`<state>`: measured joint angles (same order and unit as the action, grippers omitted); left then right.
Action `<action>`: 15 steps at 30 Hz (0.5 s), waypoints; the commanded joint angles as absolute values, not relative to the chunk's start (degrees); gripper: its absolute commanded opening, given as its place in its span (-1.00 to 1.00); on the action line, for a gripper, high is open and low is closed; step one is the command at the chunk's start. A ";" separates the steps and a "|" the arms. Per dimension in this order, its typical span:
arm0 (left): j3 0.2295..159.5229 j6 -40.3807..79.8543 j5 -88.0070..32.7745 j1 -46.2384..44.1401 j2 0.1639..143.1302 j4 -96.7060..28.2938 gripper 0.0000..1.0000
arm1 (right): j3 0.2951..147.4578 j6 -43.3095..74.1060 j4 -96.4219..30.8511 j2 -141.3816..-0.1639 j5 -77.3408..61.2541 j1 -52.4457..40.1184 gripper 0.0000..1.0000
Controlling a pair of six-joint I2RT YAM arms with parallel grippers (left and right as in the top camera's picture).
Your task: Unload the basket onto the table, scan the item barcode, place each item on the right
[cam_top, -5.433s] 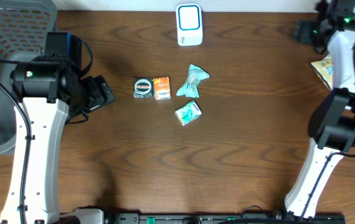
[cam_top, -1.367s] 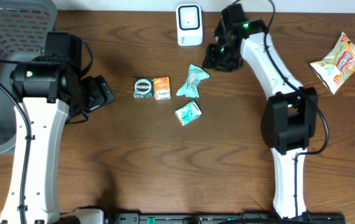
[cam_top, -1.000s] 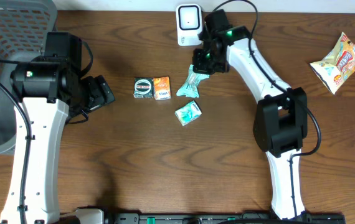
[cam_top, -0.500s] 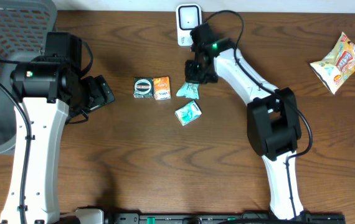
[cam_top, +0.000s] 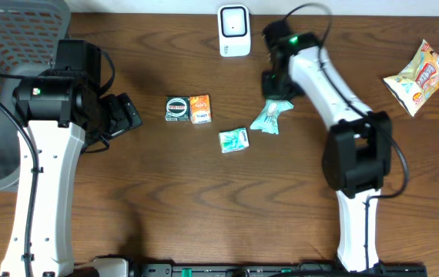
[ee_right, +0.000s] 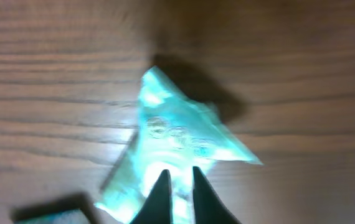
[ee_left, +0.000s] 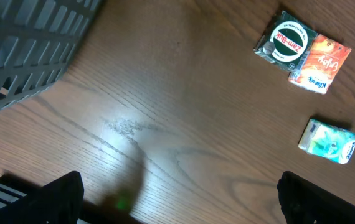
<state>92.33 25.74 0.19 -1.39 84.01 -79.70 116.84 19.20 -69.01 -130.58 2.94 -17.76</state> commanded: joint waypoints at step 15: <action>92.40 26.26 0.51 -1.34 84.33 -80.09 0.95 | 109.56 20.10 -71.46 -125.80 0.40 -21.50 -0.97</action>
